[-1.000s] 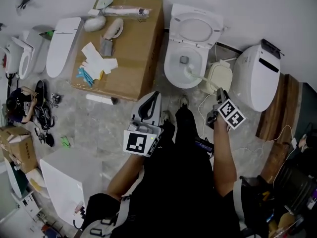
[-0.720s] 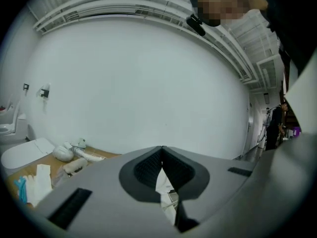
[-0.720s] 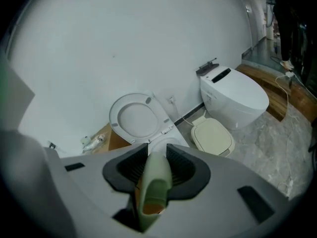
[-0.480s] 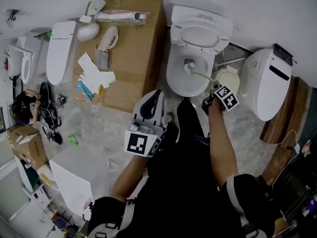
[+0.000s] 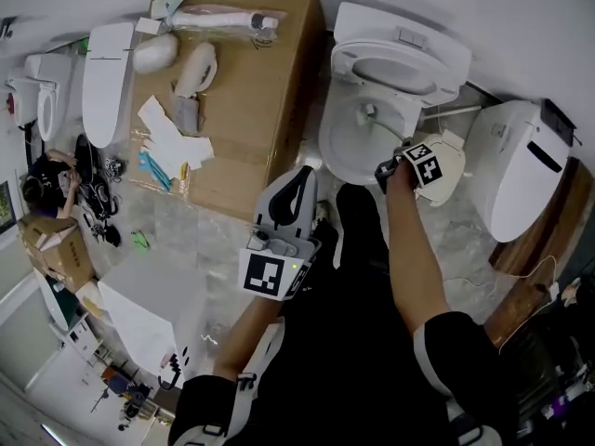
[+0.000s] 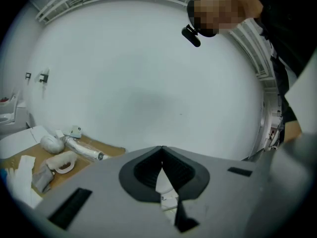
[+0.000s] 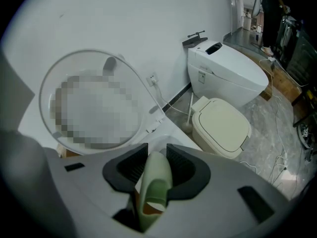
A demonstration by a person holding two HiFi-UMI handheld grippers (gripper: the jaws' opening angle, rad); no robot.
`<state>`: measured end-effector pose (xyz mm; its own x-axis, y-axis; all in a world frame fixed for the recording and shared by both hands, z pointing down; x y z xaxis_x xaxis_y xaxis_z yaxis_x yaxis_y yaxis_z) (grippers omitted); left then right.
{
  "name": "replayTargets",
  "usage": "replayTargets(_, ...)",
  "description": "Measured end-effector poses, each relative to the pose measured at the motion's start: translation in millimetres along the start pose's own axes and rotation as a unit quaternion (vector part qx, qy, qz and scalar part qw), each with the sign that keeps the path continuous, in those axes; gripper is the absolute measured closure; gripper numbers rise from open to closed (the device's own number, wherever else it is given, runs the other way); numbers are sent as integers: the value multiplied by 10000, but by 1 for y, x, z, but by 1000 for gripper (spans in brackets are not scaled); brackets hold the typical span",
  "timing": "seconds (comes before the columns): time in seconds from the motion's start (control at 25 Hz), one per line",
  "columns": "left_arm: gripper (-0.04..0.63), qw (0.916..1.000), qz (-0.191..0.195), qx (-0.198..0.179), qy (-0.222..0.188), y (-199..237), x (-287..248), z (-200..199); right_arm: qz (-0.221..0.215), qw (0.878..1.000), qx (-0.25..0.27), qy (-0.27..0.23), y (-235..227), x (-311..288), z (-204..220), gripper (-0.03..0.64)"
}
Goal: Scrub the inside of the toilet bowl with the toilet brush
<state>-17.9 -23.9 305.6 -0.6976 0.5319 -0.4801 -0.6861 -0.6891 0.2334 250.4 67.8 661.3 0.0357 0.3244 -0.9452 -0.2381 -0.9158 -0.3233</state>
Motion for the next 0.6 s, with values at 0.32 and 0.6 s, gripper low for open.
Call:
replayTargets(0.32, 586, 9994, -37, 275, 214, 20, -18, 17, 5, 9976, -684, 90, 21, -51, 5, 491)
replayTargets(0.6, 586, 9991, -86, 338, 248, 28, -5, 27, -64, 9975, -627, 315, 28, -62, 28, 491)
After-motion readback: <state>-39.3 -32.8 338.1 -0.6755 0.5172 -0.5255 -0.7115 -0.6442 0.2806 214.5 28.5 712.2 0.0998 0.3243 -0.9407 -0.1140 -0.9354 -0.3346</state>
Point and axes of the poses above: the fingertips, and each gripper's own axes: x backward along the fingers, y to its left, z out of its underside, the point moved 4 cm from there along x, backward along the fingers, and after that the axes turned 14 degrees about y, right-handed, at the moved point
